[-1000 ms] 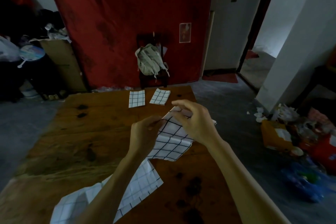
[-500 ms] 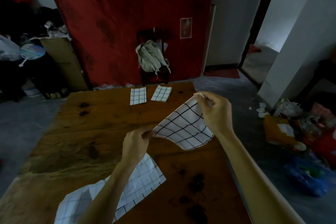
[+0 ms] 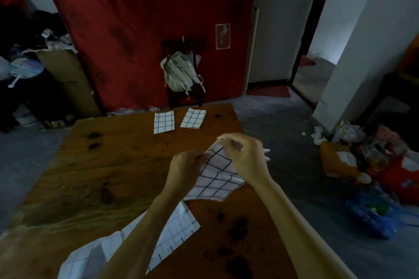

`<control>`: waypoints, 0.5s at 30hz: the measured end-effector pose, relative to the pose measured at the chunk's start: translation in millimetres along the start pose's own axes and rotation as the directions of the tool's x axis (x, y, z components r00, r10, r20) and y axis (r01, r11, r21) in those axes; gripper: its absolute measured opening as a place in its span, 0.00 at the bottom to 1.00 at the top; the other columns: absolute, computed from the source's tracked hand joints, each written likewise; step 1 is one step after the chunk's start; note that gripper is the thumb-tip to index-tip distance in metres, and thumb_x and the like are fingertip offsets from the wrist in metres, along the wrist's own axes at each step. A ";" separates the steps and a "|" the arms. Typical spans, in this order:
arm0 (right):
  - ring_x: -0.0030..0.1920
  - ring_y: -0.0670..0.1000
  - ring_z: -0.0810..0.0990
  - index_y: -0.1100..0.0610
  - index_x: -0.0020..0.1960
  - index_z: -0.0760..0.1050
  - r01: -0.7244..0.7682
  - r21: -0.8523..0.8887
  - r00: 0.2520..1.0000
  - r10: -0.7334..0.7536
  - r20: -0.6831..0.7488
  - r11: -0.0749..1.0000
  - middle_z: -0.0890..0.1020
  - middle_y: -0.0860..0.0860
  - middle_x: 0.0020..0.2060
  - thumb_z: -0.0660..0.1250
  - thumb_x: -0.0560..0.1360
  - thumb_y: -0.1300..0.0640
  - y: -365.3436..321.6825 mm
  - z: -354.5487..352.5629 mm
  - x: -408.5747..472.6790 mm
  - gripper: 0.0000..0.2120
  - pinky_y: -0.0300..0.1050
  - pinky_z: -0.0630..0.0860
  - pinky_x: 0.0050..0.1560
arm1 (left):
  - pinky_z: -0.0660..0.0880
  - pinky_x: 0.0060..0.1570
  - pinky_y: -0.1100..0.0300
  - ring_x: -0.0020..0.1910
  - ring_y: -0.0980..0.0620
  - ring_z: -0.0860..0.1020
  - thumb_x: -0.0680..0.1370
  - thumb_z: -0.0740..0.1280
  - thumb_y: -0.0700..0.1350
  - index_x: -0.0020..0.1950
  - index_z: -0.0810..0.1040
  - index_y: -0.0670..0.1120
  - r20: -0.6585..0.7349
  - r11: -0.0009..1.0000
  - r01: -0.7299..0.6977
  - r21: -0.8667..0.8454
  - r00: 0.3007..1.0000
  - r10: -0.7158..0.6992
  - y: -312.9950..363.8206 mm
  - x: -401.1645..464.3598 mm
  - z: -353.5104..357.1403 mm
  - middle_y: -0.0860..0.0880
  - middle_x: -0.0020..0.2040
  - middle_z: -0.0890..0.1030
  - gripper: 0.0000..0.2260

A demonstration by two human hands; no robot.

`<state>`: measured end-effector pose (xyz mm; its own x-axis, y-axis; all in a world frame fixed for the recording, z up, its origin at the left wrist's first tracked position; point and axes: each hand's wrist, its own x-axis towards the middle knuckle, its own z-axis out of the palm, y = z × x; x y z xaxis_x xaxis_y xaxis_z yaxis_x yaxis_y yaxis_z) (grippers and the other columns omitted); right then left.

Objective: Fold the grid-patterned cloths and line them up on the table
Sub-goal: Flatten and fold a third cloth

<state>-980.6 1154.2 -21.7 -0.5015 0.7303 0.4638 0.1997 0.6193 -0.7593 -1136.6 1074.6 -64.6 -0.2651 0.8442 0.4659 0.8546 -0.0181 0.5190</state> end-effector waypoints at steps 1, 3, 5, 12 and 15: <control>0.50 0.34 0.79 0.55 0.55 0.80 -0.020 0.015 1.000 0.020 -0.021 1.000 0.81 0.41 0.49 0.68 0.77 0.56 1.0 -2.1 0.4 0.09 0.27 0.74 0.49 | 0.69 0.25 0.70 0.25 0.61 0.73 0.77 0.67 0.40 0.42 0.78 0.48 -0.004 1.000 0.029 -0.006 1.000 -0.029 -6.2 -6.2 1.0 0.61 0.28 0.69 0.05; 0.50 0.33 0.79 0.55 0.56 0.80 -0.054 0.018 0.997 0.055 -0.054 0.998 0.81 0.41 0.49 0.67 0.77 0.56 3.6 -6.1 1.5 0.09 0.27 0.74 0.49 | 0.68 0.26 0.72 0.29 0.63 0.74 0.76 0.69 0.41 0.43 0.80 0.48 0.015 0.998 0.060 -0.010 0.998 -0.060 -18.9 -20.3 3.6 0.63 0.28 0.69 0.03; 0.49 0.31 0.78 0.55 0.56 0.80 -0.075 0.014 0.993 0.076 -0.087 0.997 0.81 0.41 0.50 0.67 0.77 0.56 5.8 -10.1 3.2 0.09 0.27 0.74 0.49 | 0.66 0.24 0.71 0.28 0.63 0.74 0.76 0.68 0.41 0.46 0.81 0.48 0.057 0.989 0.148 -0.025 0.988 -0.146 -30.9 -34.5 6.4 0.61 0.27 0.71 0.02; 0.47 0.31 0.78 0.56 0.57 0.79 -0.068 -0.004 0.972 0.065 -0.225 0.998 0.80 0.41 0.49 0.66 0.78 0.56 7.0 -31.3 12.2 0.09 0.25 0.73 0.47 | 0.75 0.28 0.56 0.26 0.57 0.75 0.79 0.66 0.43 0.44 0.77 0.54 0.160 0.921 0.365 0.136 0.909 -0.384 -69.4 -66.6 7.8 0.53 0.35 0.80 0.07; 0.49 0.35 0.79 0.56 0.57 0.80 -0.057 -0.064 0.983 0.045 -0.177 0.996 0.82 0.45 0.51 0.66 0.78 0.55 12.9 -34.7 13.7 0.10 0.25 0.73 0.48 | 0.71 0.26 0.61 0.27 0.57 0.75 0.78 0.66 0.42 0.51 0.80 0.47 0.003 0.891 0.443 0.099 0.895 -0.445 -64.2 -62.0 -0.6 0.51 0.37 0.81 0.04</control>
<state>-955.6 1182.3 -9.4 -0.3354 0.7969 0.5024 0.2815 0.5937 -0.7538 -1175.4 1023.1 -126.3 -0.6164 0.7657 0.1839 0.6885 0.4106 0.5978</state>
